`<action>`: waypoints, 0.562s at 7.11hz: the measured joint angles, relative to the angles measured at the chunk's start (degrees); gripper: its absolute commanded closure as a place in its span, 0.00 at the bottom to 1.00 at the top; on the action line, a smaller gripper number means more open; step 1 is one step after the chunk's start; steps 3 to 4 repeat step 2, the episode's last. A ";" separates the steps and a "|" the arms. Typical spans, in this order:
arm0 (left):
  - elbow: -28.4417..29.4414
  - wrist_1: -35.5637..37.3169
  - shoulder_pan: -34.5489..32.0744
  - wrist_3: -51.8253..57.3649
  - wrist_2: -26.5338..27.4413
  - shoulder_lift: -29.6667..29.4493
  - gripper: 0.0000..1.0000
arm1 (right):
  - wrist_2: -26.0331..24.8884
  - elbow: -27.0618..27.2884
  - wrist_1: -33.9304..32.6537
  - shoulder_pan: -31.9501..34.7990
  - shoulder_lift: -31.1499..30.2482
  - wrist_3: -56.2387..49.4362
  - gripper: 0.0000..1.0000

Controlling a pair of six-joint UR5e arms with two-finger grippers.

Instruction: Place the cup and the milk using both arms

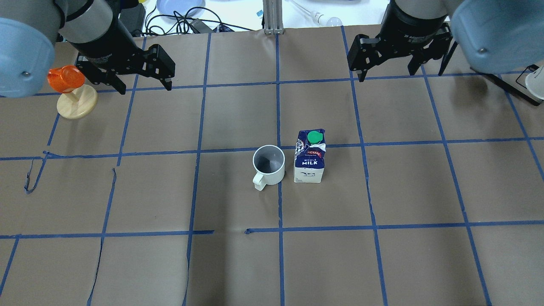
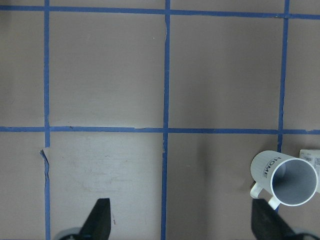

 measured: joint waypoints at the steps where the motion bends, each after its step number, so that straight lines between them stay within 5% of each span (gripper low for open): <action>1: -0.05 0.00 0.01 0.03 -0.01 -0.08 0.00 | 0.02 -0.08 0.36 -0.08 0.02 -0.02 0.00; 4: -0.07 0.00 0.01 0.04 -0.02 -0.12 0.00 | 0.06 -0.14 0.64 -0.09 0.05 -0.03 0.00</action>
